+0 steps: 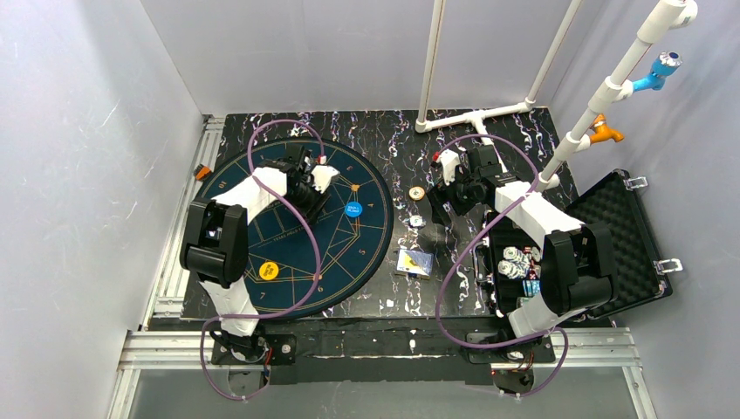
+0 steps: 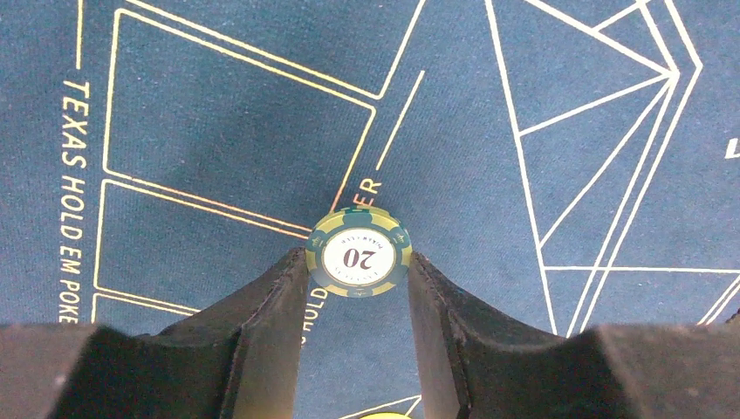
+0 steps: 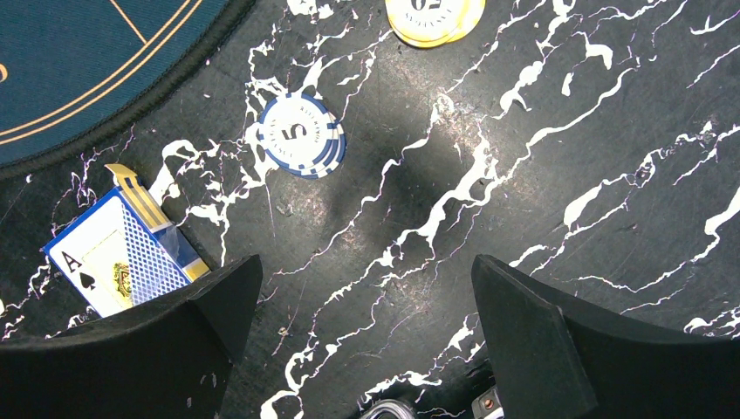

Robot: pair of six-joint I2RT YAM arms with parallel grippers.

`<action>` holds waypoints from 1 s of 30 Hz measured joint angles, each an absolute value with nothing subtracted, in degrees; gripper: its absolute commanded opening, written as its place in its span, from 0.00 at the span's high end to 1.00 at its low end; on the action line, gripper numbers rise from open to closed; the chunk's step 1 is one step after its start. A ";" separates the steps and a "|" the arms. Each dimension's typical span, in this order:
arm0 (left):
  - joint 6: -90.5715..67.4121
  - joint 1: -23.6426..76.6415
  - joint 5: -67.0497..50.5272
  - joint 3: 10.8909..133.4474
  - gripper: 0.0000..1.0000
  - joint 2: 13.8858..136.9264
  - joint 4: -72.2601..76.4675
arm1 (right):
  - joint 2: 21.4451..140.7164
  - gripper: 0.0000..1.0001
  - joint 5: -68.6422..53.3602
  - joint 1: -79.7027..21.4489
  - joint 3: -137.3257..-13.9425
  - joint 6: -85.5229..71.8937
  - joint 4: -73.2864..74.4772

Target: Distribute texas hold em gaming equipment

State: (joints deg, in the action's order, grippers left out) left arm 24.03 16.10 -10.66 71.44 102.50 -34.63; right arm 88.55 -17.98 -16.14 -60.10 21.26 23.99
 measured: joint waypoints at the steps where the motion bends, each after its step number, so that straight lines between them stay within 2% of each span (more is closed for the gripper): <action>1: 24.05 16.21 -10.74 71.44 0.59 102.50 -34.74 | 88.55 0.00 -17.98 -16.14 -60.10 21.26 23.99; 8: 24.45 17.78 -11.62 71.44 0.54 102.56 -34.81 | 88.55 0.00 -17.98 -16.14 -60.10 21.26 23.99; 14: 24.69 20.01 -12.08 71.44 0.38 102.69 -34.79 | 88.55 0.00 -17.96 -16.14 -60.10 21.26 23.99; 30: 25.76 21.52 -9.50 70.85 0.39 104.47 -32.53 | 88.55 0.00 -17.93 -16.14 -60.10 21.26 23.99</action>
